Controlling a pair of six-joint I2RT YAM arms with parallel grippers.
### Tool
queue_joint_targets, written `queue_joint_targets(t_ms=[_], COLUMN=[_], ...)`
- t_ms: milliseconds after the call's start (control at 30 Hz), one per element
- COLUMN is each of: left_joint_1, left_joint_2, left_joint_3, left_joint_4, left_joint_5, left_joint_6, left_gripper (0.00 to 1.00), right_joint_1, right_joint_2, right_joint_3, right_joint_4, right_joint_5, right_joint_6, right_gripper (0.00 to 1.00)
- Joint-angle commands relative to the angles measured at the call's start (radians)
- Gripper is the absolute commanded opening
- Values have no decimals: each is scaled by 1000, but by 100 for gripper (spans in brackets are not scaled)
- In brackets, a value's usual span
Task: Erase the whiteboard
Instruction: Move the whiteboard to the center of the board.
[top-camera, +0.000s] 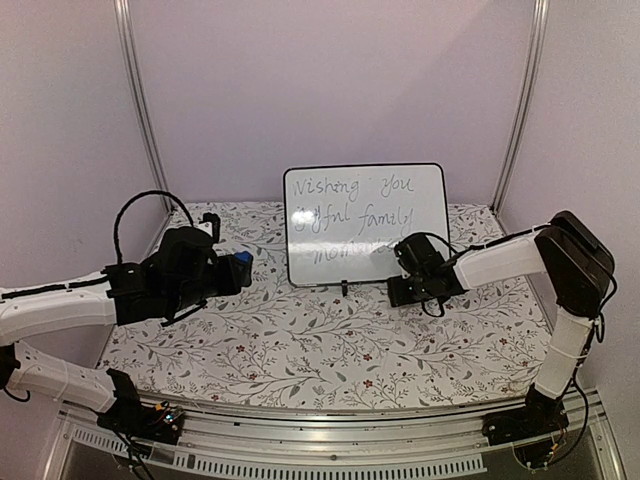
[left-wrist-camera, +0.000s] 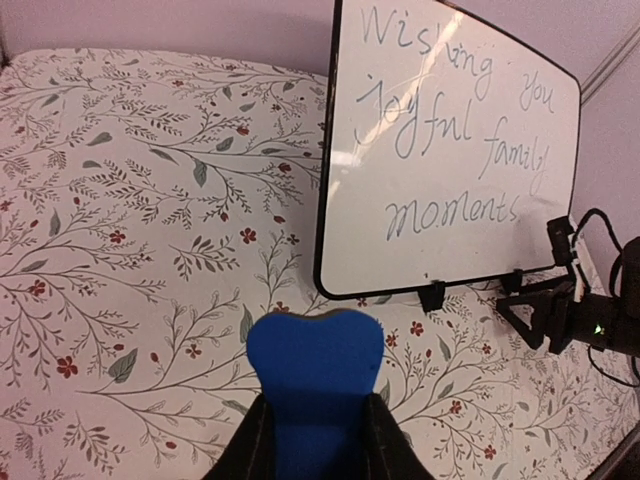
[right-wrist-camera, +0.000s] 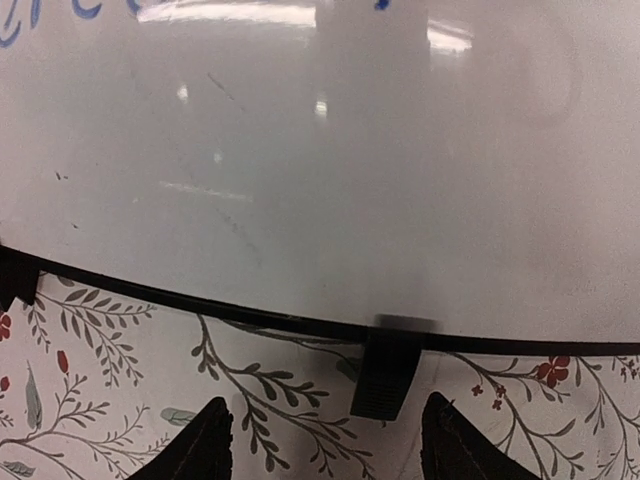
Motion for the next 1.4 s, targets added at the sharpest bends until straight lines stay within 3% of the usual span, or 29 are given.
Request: queue_joint_targets(t_ms=[0,167,300,400,500,700,1033,1367], left_joint_1=[13,16,26,28,28,29,28,39], left_joint_2=[-24,-33,-24,-7,7,25,54,37], left_joint_3=[-12,-16,-15,-8,-7,-1,27,35], left_joint_4=[-13,-15,-25,-34,-35,-29,-40,-31], left_joint_5=[-21,-37,-35,-29,-32,-41,-56,-51], left_joint_6=[-13,-23,-31,-30,-36,-27,-15,15], left_gripper=[15,19,10,10,12,12,13,2], right_joint_1=[-9,-9,-9,-9,-8,-7,4,84], right_joint_2=[20,30,39,44,43,30,45,56], right_joint_3=[18,17,17,16,8,-7,-16,-23], right_joint_4=[61,80,85,85,86,115,118,105], right_joint_5=[12,14,19,22,15,23,30,117], right_joint_6=[-8,-25,-30,-33,-39,-45,-52,-36], right_gripper=[61,58,57,53,40,39,20,9])
